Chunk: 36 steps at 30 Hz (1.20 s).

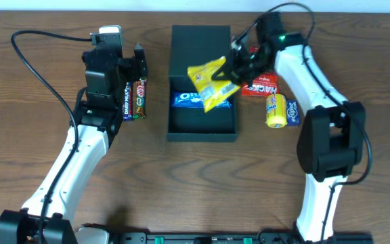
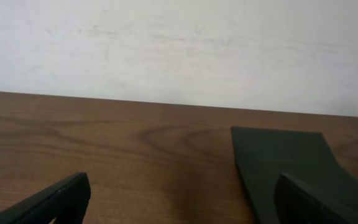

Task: Pack container
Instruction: 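Carry the yellow bag into the box and release it on the Oreo pack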

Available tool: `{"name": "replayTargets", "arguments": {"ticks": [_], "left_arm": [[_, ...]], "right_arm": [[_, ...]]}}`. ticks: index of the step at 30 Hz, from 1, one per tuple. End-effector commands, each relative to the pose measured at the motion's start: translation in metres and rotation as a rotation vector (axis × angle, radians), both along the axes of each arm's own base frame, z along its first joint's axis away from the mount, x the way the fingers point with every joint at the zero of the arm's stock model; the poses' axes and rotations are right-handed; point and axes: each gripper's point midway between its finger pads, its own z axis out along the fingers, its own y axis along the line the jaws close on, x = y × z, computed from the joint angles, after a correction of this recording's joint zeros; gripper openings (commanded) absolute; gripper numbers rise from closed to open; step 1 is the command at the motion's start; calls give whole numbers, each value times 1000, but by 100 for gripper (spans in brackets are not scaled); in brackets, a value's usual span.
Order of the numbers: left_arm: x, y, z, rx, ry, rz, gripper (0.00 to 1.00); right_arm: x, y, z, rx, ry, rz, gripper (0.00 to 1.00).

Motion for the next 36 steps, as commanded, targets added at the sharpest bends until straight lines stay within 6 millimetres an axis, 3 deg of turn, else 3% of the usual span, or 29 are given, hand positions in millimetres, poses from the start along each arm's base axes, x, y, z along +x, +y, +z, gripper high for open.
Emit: {"name": "replayTargets", "arguments": {"ticks": [1, 34, 35, 36], "left_arm": [[2, 3, 14, 15, -31, 8, 95], [2, 3, 14, 16, -31, 8, 95], [2, 3, 14, 16, -31, 8, 95], [2, 3, 14, 15, -31, 8, 95]], "right_arm": [[-14, 27, 7, 59, 42, 34, 2], [-46, 60, -21, -172, 164, -30, 2], [-46, 60, -21, -172, 162, -29, 3], [-47, 61, -21, -172, 163, -26, 25]]}}
